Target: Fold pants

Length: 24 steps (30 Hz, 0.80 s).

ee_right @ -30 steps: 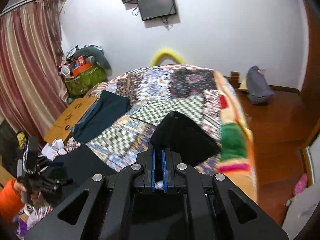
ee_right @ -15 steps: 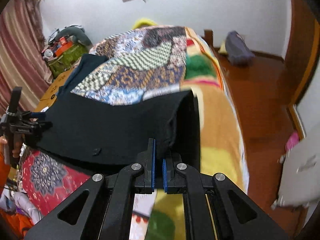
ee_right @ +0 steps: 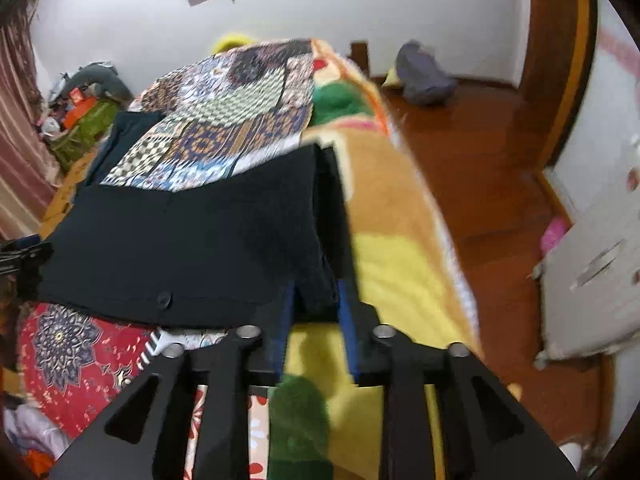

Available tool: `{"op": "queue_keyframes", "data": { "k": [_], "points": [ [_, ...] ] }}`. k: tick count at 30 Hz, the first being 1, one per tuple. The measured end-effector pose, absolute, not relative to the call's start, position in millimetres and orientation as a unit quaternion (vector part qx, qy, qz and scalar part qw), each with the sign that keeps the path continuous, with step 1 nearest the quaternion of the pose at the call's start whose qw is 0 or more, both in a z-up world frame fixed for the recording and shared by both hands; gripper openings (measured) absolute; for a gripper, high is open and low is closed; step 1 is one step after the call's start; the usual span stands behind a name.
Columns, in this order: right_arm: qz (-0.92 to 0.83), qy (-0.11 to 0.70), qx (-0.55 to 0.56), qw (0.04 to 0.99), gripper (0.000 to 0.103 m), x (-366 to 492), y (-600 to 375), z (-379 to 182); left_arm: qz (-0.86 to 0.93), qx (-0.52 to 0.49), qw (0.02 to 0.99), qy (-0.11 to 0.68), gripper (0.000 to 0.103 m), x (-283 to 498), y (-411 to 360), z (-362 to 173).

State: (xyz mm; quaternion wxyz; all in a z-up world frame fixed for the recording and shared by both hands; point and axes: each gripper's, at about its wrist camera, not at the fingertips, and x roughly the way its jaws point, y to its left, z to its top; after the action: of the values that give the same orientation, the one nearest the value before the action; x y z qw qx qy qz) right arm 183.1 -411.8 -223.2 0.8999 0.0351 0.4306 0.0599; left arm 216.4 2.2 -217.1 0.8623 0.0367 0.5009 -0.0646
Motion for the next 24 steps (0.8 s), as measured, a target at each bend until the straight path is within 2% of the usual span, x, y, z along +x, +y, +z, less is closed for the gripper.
{"op": "queue_keyframes", "data": {
  "k": [2, 3, 9, 14, 24],
  "points": [
    [0.052, 0.41, 0.021, 0.91, 0.044, 183.8, -407.5, -209.4, -0.049, 0.027, 0.871, 0.489, 0.092, 213.0, 18.9, -209.6],
    [0.053, 0.397, 0.015, 0.916, 0.045, 184.8, -404.2, -199.9, -0.043, 0.022, 0.874, 0.484, 0.092, 212.2, 27.4, -206.2],
    [0.116, 0.349, -0.01, 0.93, 0.046, 205.5, -352.5, -159.5, 0.024, -0.005, 0.889, 0.457, 0.094, 206.7, 100.2, -184.0],
    [0.201, 0.329, -0.033, 0.922, 0.05, 230.4, -285.1, -150.1, 0.089, -0.032, 0.888, 0.451, 0.096, 202.8, 174.1, -179.5],
    [0.33, 0.356, -0.096, 0.869, 0.05, 281.8, -145.8, -185.4, 0.134, -0.102, 0.843, 0.511, 0.096, 218.0, 272.2, -238.5]
  ]
}}
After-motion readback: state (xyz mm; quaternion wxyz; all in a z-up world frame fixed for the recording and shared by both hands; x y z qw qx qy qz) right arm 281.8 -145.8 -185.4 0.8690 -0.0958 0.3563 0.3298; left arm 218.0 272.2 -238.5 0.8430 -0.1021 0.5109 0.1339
